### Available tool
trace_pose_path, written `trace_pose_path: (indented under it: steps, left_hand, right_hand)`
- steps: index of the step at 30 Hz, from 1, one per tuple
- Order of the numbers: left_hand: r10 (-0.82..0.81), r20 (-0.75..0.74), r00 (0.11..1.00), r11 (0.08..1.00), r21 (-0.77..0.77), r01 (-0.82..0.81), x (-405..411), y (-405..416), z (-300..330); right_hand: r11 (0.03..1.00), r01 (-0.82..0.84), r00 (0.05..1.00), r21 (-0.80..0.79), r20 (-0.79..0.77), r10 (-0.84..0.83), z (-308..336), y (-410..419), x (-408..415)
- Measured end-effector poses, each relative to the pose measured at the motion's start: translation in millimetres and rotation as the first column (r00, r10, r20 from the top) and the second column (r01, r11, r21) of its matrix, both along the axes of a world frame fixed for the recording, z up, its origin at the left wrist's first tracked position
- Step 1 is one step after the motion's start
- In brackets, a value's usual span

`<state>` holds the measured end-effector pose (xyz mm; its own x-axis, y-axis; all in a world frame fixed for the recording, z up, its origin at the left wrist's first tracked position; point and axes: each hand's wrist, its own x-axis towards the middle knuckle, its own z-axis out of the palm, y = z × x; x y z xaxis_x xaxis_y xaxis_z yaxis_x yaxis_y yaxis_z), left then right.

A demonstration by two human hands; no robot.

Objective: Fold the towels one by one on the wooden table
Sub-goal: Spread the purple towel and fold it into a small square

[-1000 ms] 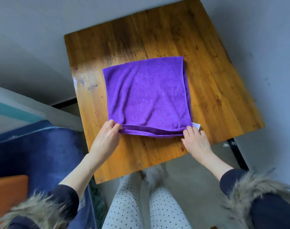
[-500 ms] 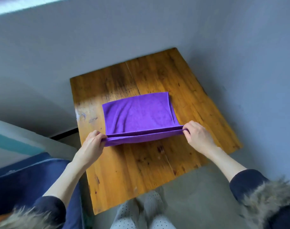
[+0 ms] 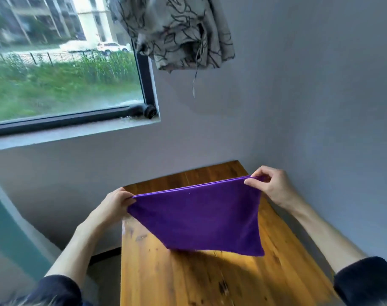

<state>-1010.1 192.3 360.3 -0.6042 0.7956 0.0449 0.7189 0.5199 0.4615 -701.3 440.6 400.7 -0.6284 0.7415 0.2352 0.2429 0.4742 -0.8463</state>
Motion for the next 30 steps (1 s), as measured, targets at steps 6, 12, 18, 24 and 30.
trace_pose_path:
  steps: [6, 12, 18, 24, 30]
  left_hand:
    - [-0.008, 0.087, 0.996, 0.982, 0.187, -0.009, -5, -1, 43]
    - [-0.105, 0.338, 0.935, 0.903, 0.426, -0.052, 3, -5, 77]
    - [-0.14, 0.342, 0.929, 0.869, 0.493, -0.051, 9, 1, 92]
    - [-0.184, 0.327, 0.927, 0.857, 0.515, -0.012, 9, 8, 108]
    - [-0.191, 0.188, 0.963, 0.79, 0.612, 0.037, 10, 15, 118]
  right_hand:
    - [0.982, -0.105, 0.989, -0.157, -0.121, 0.087, 34, 3, 10]
    - [0.885, -0.133, 0.903, -0.446, -0.422, -0.077, 46, 8, 14]
    - [0.833, -0.211, 0.822, -0.511, -0.554, -0.132, 53, 17, 10]
    - [0.86, -0.185, 0.806, -0.477, -0.574, -0.145, 58, 28, 13]
    - [0.913, -0.107, 0.806, -0.395, -0.571, -0.152, 66, 30, 15]
